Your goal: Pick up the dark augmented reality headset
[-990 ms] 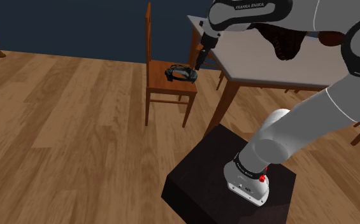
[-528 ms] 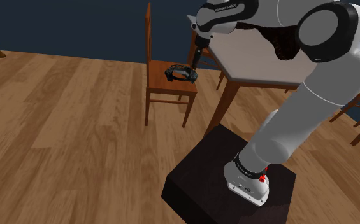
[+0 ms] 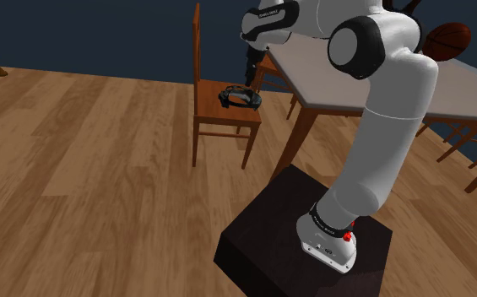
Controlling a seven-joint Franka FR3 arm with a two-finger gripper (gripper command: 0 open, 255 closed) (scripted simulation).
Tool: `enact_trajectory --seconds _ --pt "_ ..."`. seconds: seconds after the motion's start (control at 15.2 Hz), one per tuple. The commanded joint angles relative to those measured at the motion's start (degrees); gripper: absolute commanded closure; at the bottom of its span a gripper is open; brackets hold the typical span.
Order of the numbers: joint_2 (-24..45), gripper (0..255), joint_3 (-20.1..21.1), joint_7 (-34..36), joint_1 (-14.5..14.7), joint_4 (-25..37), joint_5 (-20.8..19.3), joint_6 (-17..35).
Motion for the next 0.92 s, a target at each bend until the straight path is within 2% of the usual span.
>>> enact_trajectory --seconds 0.0,0.66,0.73,0.86 --pt "5.0 0 0.8 -3.9 -1.6 5.7 1.7 -0.9" --pt "7.5 0 1.5 -5.1 -2.1 3.3 3.0 3.9" --pt "7.4 255 1.5 -5.1 -2.1 3.2 3.0 3.9" --pt "7.4 255 1.5 -5.1 -2.1 3.2 3.0 3.8"
